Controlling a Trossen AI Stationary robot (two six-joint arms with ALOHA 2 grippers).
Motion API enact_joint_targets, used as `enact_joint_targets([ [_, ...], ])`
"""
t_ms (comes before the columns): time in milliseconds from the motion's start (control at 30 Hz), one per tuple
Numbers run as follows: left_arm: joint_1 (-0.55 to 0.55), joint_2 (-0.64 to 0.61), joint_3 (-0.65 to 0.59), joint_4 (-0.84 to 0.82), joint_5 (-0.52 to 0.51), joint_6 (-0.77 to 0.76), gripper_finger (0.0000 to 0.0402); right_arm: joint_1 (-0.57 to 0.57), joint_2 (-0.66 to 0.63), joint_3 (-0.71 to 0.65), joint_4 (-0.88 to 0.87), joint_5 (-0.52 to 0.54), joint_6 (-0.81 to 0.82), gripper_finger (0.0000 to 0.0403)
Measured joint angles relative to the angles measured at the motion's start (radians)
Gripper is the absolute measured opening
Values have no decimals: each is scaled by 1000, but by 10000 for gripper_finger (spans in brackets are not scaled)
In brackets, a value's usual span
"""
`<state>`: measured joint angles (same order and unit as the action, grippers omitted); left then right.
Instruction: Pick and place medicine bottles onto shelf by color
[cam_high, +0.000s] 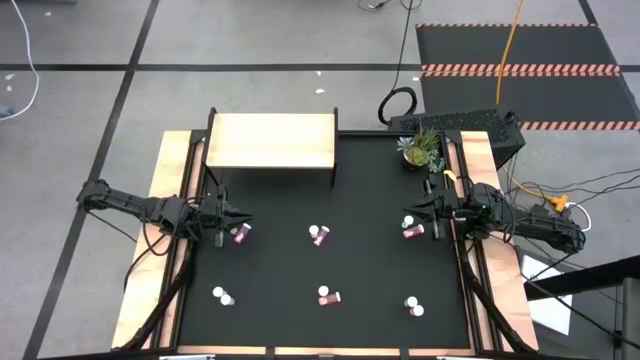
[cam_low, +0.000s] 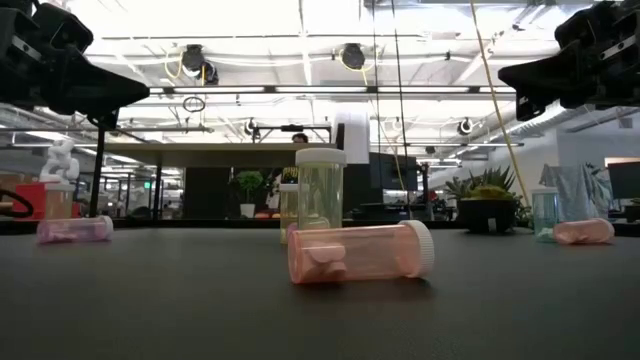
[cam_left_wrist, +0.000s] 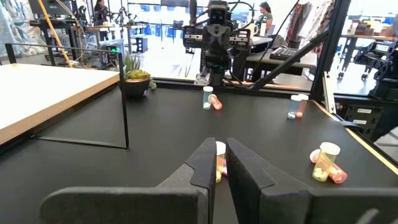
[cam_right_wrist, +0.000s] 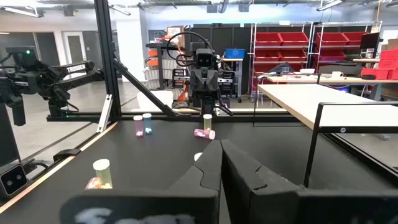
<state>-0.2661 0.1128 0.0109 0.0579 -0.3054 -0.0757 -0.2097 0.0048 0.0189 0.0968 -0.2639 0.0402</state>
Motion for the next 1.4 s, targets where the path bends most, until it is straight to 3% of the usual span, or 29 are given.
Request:
enact_joint_targets([
  [600, 0, 0, 0, 0, 0, 0, 37, 0, 0, 0, 2, 0, -1, 0],
  [733, 0, 0, 0, 0, 0, 0, 37, 0, 0, 0, 93, 52, 16, 0],
  [833, 0, 0, 0, 0, 0, 0, 37, 0, 2, 0, 196, 83, 137, 0],
  [1033, 0, 0, 0, 4, 0, 0, 37, 0, 2, 0, 355, 282, 680, 0],
  [1200, 0, 0, -1, 22, 0, -3, 37, 0, 3, 0, 362, 395, 841, 0],
  [1400, -4, 0, -1, 182, 18, -378, 37, 0, 22, 0, 333, 628, 944, 0],
])
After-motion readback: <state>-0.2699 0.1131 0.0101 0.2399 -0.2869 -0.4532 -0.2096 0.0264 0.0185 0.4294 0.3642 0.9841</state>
